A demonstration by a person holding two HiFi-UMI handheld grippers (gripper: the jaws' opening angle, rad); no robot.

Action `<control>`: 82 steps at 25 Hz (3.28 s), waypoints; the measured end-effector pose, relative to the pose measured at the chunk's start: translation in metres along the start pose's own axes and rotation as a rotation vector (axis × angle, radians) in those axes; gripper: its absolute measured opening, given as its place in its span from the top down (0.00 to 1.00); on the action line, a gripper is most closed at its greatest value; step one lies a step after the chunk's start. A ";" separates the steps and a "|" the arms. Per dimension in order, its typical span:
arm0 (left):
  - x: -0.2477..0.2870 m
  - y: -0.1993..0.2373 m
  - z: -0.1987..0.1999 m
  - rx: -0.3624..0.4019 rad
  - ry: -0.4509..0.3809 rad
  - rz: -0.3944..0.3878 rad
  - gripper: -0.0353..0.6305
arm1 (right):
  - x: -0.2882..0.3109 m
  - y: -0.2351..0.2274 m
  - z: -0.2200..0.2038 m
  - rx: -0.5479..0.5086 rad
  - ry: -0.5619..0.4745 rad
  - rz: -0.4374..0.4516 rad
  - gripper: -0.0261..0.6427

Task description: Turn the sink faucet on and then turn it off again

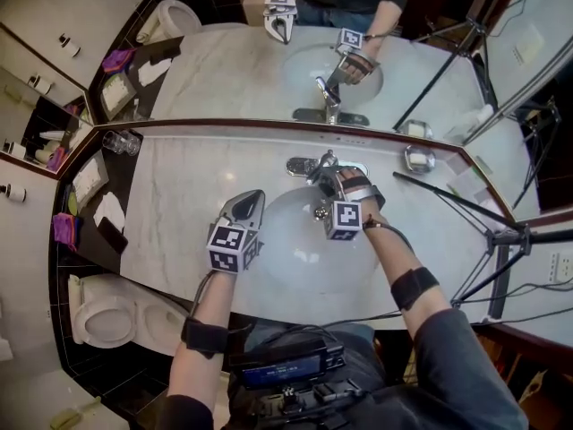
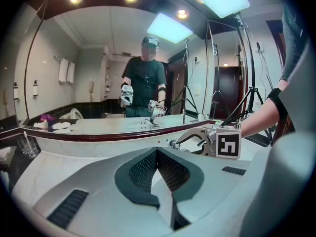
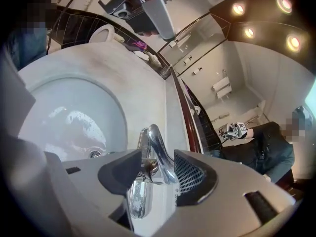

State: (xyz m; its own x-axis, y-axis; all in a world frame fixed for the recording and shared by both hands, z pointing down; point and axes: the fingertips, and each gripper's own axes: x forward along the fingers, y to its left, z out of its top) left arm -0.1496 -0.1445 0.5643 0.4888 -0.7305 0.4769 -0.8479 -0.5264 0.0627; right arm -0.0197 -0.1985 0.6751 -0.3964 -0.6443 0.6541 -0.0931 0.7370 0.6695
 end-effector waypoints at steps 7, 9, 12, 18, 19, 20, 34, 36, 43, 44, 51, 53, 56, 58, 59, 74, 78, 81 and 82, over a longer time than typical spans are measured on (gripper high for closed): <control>0.000 0.007 -0.004 -0.007 0.006 0.008 0.95 | 0.026 -0.002 -0.006 -0.026 0.041 0.006 0.61; 0.000 0.009 -0.005 -0.010 0.008 0.011 0.95 | 0.028 -0.008 -0.003 -0.013 0.043 0.004 0.62; 0.001 0.011 -0.007 -0.013 0.012 0.010 0.95 | 0.030 -0.012 -0.002 -0.011 0.044 0.001 0.65; 0.006 0.008 -0.010 -0.016 0.018 -0.001 0.96 | 0.029 -0.017 -0.001 0.028 0.040 -0.017 0.66; 0.007 0.008 -0.010 -0.016 0.018 -0.002 0.95 | 0.028 -0.019 -0.001 0.032 0.037 -0.021 0.66; 0.007 0.009 -0.010 -0.016 0.018 -0.002 0.95 | 0.028 -0.021 0.000 0.037 0.033 -0.024 0.66; 0.010 0.009 -0.008 -0.006 0.023 -0.011 0.95 | 0.028 -0.025 -0.003 0.154 0.020 0.009 0.66; 0.010 0.010 -0.008 -0.006 0.024 -0.011 0.96 | 0.029 -0.025 -0.003 0.179 0.016 0.018 0.66; 0.011 0.012 -0.010 -0.005 0.026 -0.009 0.95 | 0.030 -0.026 -0.006 0.280 0.006 0.037 0.66; 0.010 0.012 -0.010 -0.005 0.025 -0.009 0.95 | 0.030 -0.025 -0.006 0.285 0.005 0.038 0.66; 0.008 0.014 -0.011 -0.008 0.026 -0.007 0.95 | 0.031 -0.024 -0.008 0.342 0.005 0.058 0.66; 0.008 0.015 -0.011 -0.009 0.028 -0.008 0.95 | 0.031 -0.024 -0.008 0.360 0.004 0.068 0.66; 0.007 0.015 -0.012 -0.010 0.028 -0.007 0.95 | 0.031 -0.024 -0.008 0.375 0.005 0.080 0.66; 0.008 0.015 -0.012 -0.010 0.027 -0.007 0.95 | 0.031 -0.026 -0.010 0.403 0.007 0.071 0.67; 0.008 0.015 -0.012 -0.010 0.027 -0.008 0.96 | 0.031 -0.032 -0.013 0.432 0.007 0.057 0.67; 0.016 0.001 -0.002 0.000 0.014 -0.036 0.95 | 0.028 -0.051 -0.025 0.546 0.010 0.061 0.66; 0.014 0.004 -0.002 -0.014 0.009 -0.029 0.95 | 0.027 -0.049 -0.025 0.535 0.033 0.063 0.65; 0.013 0.003 0.000 -0.018 0.003 -0.029 0.95 | 0.022 -0.046 -0.025 0.528 0.051 0.072 0.65; 0.013 0.002 0.001 -0.017 0.000 -0.030 0.95 | 0.019 -0.045 -0.024 0.523 0.050 0.075 0.65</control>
State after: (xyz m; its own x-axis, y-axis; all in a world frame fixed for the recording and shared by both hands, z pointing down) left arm -0.1450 -0.1556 0.5696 0.5142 -0.7143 0.4747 -0.8360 -0.5410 0.0916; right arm -0.0010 -0.2483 0.6658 -0.3762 -0.5858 0.7179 -0.5147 0.7764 0.3638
